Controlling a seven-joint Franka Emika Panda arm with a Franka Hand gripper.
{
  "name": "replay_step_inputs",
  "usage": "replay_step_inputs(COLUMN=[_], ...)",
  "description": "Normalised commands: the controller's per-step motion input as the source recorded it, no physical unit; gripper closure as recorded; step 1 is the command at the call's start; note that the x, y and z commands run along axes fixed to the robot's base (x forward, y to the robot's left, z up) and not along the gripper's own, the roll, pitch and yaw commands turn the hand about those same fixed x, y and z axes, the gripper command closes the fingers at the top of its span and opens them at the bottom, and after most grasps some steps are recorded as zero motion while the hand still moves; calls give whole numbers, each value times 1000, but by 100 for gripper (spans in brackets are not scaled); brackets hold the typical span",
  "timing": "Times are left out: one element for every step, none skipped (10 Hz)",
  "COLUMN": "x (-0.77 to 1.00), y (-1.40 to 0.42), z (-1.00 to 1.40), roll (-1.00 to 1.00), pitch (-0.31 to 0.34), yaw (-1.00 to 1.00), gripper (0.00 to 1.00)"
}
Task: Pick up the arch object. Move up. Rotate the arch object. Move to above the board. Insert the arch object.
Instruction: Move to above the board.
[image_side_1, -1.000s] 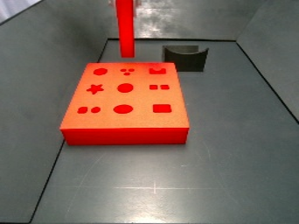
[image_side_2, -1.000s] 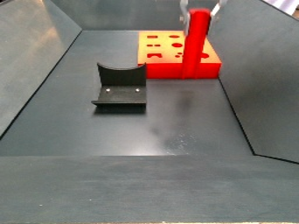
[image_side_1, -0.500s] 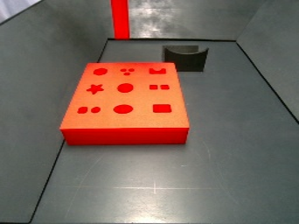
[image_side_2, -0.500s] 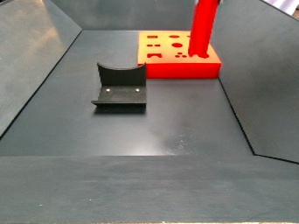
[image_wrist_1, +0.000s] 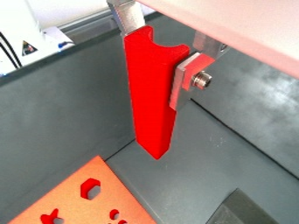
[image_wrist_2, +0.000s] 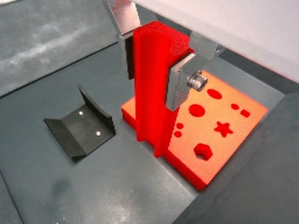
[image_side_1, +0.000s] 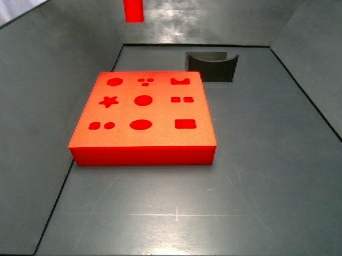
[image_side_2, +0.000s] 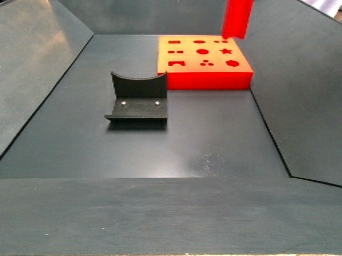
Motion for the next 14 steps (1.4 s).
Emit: replay_step_inputs(x=[-9,-8,-5,347,348,366,391,395,404,415,444,464,378,308], y=[-1,4,5,-1000,-1000,-1000,-1000,-1000,-1000,-1000,-1000,-1000,-696,-503], z=[475,321,221,62,56,56,61,61,66,69,73,76,51,40], roll=[-133,-137,-138,60,92,118,51,38,30,29,40,42,90,97], pitch=[49,50,48,235,245,251,231,210,172,145,135,130,147,154], yaw=[-26,-27,-28,-382,-343,-198,-67,-39,-15,-5,4,1,7,9], gripper=[100,100,100,100,100,100,100,100,100,100,100,100,100,100])
